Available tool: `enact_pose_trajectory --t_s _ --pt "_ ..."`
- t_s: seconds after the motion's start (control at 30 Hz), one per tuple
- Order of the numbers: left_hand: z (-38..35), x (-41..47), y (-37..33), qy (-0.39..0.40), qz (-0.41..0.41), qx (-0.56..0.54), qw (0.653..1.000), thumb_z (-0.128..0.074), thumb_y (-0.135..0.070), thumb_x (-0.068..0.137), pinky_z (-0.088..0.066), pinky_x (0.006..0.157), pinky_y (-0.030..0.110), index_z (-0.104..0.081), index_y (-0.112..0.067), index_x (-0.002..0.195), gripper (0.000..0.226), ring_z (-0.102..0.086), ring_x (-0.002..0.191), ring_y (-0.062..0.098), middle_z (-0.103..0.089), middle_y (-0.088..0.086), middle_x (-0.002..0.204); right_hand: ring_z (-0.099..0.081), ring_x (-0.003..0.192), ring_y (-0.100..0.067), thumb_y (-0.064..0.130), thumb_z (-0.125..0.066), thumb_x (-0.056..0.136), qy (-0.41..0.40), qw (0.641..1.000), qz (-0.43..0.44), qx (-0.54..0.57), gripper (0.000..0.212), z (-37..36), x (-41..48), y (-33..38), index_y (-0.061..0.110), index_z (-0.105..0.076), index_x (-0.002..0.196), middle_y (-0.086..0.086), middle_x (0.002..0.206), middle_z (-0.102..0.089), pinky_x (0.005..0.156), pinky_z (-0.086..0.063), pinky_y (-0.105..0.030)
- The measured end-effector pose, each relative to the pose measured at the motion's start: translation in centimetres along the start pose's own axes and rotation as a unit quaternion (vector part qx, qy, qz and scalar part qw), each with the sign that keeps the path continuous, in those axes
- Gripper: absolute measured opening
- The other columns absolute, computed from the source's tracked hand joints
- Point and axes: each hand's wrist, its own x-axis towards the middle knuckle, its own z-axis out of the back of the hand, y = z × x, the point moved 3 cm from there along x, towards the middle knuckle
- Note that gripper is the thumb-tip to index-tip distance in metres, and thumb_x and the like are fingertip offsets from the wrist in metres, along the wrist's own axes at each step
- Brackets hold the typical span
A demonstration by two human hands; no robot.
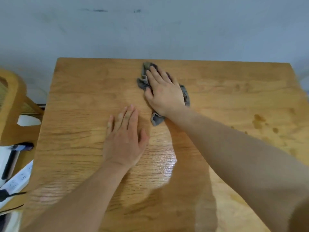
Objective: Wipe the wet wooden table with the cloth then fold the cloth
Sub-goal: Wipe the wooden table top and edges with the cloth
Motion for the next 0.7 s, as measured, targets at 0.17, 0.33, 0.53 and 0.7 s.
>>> enact_pose_trajectory --t_s 0.17,0.33,0.53,0.7 --pt "-0.2 -0.1 0.0 -0.008 -0.001 0.016 1.000 -0.028 -0.042 0.092 -0.008 0.119 0.041 -0.031 -0.016 0.146 0.060 -0.018 0.145 0.013 -0.027 -0.001 0.156 -0.011 0.149 -0.016 0.040 -0.024 0.097 0.005 0.999 -0.043 -0.018 0.061 1.0 3.5 -6.2 0.016 -0.025 0.153 0.000 0.162 -0.019 0.121 -0.009 -0.041" --pt "-0.2 0.2 -0.1 -0.010 0.002 0.030 0.999 -0.033 -0.039 0.090 -0.017 0.116 0.045 -0.037 -0.014 0.143 0.059 -0.024 0.143 0.018 -0.033 0.002 0.153 -0.020 0.148 -0.021 0.039 -0.024 0.094 0.005 1.000 0.029 0.005 0.062 0.2 0.6 -1.8 0.013 -0.033 0.150 -0.003 0.159 -0.029 0.119 -0.017 -0.045" --pt "-0.3 0.3 -0.2 -0.009 -0.007 0.031 0.999 -0.035 -0.036 0.088 -0.022 0.114 0.047 -0.041 -0.013 0.140 0.057 -0.028 0.141 0.019 -0.037 0.003 0.150 -0.032 0.144 -0.017 0.038 -0.030 0.092 0.019 0.987 0.155 0.029 0.058 -0.2 -3.3 -1.0 0.016 -0.047 0.144 0.000 0.152 -0.041 0.118 -0.022 -0.045" --pt "-0.3 0.4 -0.2 -0.006 0.004 0.033 0.999 -0.033 -0.036 0.088 -0.019 0.116 0.047 -0.039 -0.013 0.141 0.058 -0.025 0.142 0.019 -0.034 0.003 0.152 -0.010 0.150 -0.014 0.037 -0.028 0.098 0.027 0.999 0.001 0.019 0.057 -0.3 3.4 1.0 0.020 -0.029 0.152 0.005 0.162 -0.020 0.120 -0.009 -0.045"
